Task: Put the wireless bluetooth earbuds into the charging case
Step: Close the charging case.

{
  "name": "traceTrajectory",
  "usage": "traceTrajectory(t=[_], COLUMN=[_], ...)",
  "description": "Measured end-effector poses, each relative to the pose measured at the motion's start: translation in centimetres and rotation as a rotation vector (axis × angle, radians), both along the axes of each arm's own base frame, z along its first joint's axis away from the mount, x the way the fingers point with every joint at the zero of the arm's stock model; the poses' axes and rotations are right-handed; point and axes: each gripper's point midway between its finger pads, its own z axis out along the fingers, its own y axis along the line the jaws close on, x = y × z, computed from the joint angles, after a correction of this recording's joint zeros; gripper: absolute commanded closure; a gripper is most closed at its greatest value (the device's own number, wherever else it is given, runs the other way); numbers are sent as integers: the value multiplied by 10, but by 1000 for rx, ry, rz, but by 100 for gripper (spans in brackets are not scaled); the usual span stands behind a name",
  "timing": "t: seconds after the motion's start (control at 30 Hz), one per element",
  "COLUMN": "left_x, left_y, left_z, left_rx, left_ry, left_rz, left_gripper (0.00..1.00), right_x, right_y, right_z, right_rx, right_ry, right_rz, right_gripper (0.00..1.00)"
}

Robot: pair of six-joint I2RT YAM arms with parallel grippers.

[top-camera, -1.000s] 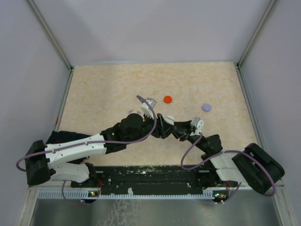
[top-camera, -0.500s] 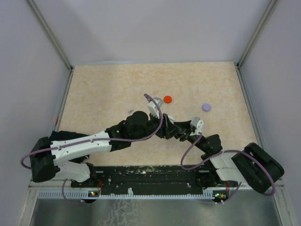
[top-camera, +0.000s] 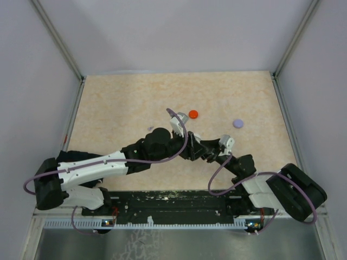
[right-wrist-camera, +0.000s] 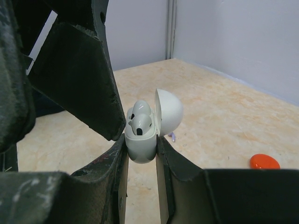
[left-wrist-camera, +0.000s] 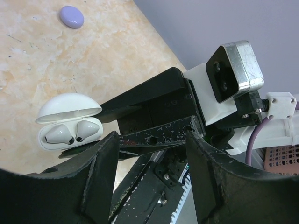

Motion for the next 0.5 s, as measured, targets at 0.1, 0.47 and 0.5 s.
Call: traceTrajectory(t=[0.1, 0.47, 0.5], left_x=[1, 12, 14], left_y=[1, 22, 26], left_z=[-1, 9, 11], left_rx=[8, 43, 47], left_ry=[-4, -69, -78], left_rz=[4, 66, 75], left_gripper=[33, 27, 26], right_x=[0, 0, 0], right_y=[0, 0, 0], right_z=[0, 0, 0], right_rx=[0, -1, -1], right_ry=[0, 0, 0], right_rz=[0, 1, 3], right_gripper=[100, 100, 100])
